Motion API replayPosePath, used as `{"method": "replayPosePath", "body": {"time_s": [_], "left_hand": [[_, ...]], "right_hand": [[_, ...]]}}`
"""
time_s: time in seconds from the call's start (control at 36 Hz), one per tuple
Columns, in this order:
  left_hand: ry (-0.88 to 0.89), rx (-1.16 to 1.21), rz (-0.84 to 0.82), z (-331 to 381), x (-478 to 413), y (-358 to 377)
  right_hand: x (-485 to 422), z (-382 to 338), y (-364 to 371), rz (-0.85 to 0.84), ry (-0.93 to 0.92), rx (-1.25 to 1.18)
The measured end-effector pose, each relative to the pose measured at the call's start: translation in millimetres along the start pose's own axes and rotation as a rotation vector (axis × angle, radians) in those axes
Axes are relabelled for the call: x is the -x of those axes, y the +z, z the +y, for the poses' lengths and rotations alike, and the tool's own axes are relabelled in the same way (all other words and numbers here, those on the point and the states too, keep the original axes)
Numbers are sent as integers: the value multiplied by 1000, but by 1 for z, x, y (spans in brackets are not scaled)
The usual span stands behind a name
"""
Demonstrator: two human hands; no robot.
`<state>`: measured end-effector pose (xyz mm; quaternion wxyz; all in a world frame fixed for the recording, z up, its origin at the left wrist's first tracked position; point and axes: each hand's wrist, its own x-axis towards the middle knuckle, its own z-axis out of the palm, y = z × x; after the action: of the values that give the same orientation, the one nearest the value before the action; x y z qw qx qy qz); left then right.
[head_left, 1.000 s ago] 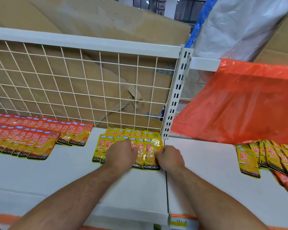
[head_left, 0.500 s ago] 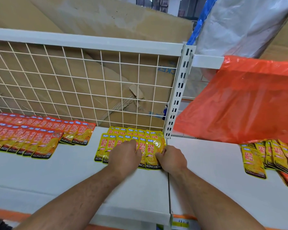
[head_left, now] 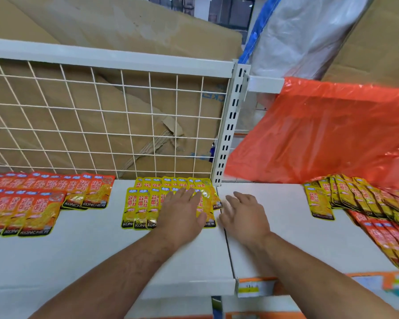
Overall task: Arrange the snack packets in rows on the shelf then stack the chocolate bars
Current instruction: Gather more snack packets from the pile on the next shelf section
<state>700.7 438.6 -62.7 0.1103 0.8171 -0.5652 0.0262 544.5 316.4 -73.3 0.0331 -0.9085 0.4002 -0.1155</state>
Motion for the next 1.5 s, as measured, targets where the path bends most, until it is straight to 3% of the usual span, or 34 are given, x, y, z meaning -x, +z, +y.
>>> {"method": "replayPosePath", "body": {"time_s": [0.22,0.53,1.08,1.5], "left_hand": [[155,60,-38,42,-6,15],[326,96,-121,138,0,19],[284,84,-103,351,10,38],[426,96,-133,446,-34,65]], "right_hand": [[47,29,-17,-127,106,156],[119,93,-63,-65,362,8],[201,290,-116,-60,369,-118],[216,385,-118,-10,485,-148]]}}
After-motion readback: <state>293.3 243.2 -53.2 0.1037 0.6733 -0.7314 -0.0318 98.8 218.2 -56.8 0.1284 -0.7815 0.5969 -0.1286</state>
